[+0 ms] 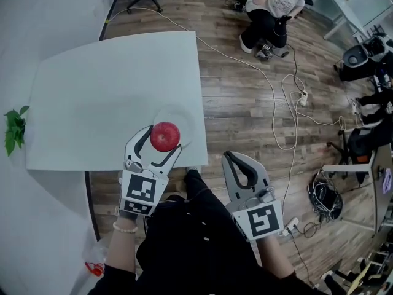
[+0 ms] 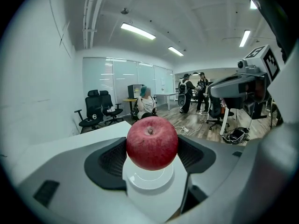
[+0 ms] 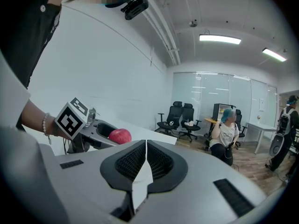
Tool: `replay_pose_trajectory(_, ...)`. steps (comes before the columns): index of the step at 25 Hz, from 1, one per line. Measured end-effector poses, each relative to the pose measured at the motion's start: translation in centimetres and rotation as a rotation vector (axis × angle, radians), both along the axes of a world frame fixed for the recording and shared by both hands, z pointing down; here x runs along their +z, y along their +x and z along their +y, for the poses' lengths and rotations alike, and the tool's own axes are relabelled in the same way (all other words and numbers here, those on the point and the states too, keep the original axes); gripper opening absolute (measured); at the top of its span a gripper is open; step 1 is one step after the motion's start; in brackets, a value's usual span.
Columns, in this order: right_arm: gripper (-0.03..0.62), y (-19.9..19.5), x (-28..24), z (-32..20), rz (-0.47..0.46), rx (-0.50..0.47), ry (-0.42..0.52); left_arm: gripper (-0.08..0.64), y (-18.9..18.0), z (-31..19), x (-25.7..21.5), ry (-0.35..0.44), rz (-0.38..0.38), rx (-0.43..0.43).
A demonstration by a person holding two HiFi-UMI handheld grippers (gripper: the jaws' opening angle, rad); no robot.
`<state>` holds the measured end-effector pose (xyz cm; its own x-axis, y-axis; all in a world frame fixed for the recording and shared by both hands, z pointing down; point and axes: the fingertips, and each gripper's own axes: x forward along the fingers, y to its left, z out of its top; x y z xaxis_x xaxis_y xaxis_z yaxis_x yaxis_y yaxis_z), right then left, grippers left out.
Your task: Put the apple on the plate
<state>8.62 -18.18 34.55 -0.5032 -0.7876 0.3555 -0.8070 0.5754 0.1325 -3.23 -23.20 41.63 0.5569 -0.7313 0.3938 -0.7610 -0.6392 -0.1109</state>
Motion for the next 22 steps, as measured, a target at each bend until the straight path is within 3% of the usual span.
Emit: replay_pose_trajectory(22,0.044,0.1,2.6,-5.4,0.017,-0.043,-0.079,0.351,1.2,-5.0,9.9,-0.172,-0.048,-0.031)
